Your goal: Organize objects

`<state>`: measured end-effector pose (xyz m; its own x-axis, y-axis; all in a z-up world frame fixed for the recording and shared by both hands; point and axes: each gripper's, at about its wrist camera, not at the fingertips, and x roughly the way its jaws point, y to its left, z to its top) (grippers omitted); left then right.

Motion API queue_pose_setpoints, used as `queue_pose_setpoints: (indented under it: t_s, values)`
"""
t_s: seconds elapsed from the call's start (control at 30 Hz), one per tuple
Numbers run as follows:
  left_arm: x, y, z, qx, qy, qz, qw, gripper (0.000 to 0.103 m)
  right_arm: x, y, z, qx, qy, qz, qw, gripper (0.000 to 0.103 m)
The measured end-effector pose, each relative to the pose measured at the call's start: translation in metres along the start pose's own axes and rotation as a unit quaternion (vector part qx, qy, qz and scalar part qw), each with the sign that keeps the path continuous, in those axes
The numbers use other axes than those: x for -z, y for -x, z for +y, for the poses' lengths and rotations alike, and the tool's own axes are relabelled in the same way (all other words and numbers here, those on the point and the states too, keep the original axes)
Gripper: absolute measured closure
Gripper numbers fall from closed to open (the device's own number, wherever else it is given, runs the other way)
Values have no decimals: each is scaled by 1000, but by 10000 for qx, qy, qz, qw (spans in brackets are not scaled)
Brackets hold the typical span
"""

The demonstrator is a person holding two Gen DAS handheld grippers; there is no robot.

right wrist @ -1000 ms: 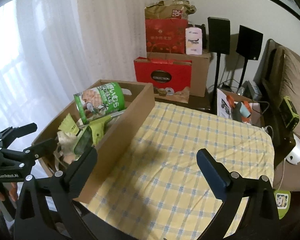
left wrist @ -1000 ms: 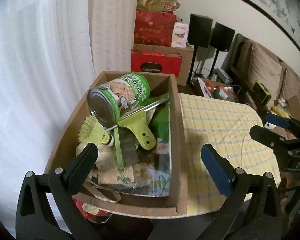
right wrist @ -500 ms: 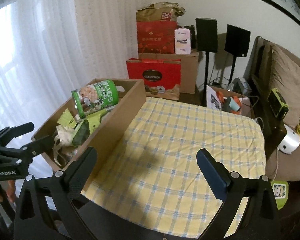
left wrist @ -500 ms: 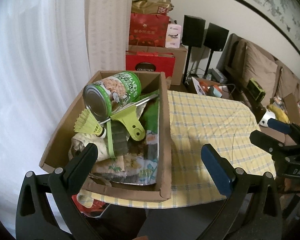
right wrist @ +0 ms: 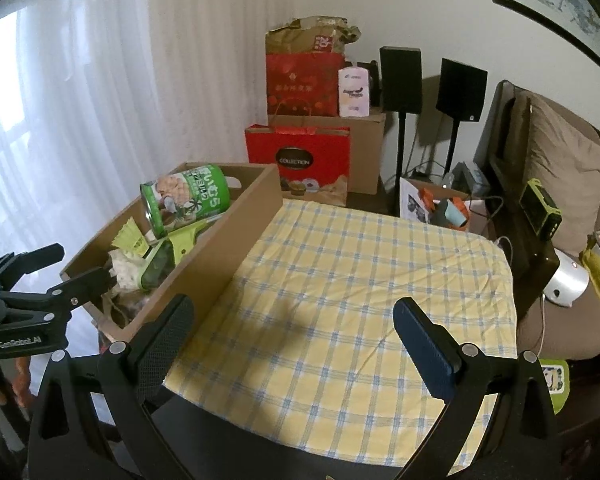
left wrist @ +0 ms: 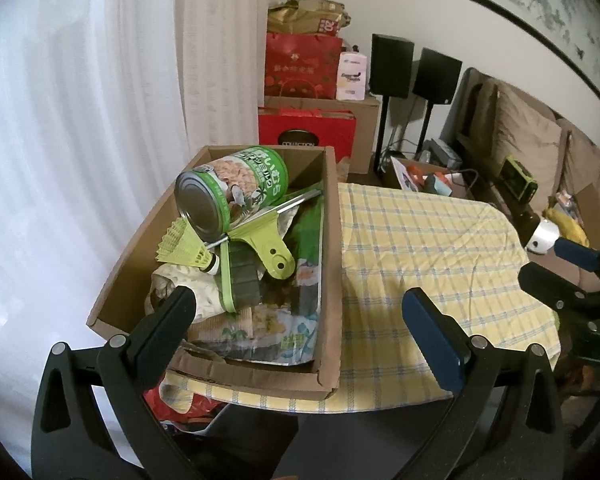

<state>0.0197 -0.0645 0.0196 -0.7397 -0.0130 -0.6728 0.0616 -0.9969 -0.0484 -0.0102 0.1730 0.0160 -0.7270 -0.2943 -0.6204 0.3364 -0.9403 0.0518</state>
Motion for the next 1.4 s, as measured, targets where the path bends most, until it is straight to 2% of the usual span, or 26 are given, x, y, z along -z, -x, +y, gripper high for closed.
queue_pose_setpoints:
  t_s: [0.27,0.5,1.4]
  values:
    - [5,6,-9,41,-82,-96,9999,0,7,14,-4,199,-116,-171,9996,2]
    - [7,12,-22,-74,-227,-221,9995,0,12,21,-7,328,-146,-238,9991,2]
    - [14,6,-35,30,-317,-127,9994,0,25,18,-14,475,-301,-188,9982,2]
